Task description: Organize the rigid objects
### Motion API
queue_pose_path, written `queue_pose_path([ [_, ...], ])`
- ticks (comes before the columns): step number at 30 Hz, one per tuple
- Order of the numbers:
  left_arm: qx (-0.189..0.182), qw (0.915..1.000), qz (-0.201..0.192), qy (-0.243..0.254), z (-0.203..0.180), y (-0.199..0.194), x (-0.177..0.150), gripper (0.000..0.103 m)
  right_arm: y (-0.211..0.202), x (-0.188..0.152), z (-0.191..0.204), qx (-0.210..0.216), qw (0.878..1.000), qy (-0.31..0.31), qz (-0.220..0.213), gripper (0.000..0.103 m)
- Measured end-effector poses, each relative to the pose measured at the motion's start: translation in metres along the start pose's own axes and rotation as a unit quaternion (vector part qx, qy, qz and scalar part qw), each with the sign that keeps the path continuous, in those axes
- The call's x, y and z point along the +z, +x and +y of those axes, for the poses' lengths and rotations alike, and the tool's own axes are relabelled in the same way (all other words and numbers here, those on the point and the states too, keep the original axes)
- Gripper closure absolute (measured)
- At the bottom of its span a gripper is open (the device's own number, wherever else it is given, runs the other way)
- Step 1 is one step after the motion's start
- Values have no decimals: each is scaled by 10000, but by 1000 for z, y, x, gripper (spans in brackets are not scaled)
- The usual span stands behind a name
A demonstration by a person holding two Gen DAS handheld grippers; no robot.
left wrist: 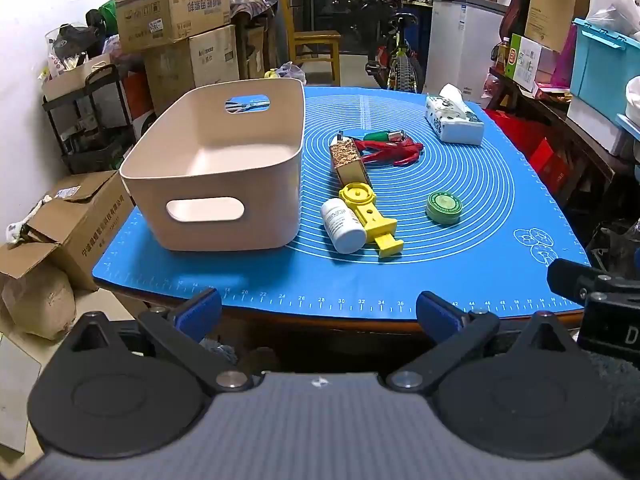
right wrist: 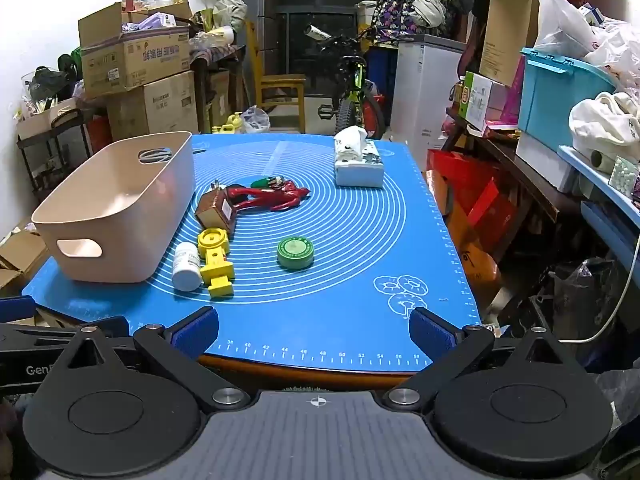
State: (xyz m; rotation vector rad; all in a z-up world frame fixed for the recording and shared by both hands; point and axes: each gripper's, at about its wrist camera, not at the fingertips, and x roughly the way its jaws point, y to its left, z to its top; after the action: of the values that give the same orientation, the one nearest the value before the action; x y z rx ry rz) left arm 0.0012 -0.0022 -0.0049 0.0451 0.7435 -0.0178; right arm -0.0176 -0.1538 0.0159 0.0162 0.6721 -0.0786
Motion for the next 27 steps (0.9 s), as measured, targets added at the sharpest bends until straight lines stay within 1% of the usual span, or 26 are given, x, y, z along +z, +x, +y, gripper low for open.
queue_pose_path([
  [27,-2,10000,10,23,2,0,0,0,1,0,0,1,10000,-7,22,2],
])
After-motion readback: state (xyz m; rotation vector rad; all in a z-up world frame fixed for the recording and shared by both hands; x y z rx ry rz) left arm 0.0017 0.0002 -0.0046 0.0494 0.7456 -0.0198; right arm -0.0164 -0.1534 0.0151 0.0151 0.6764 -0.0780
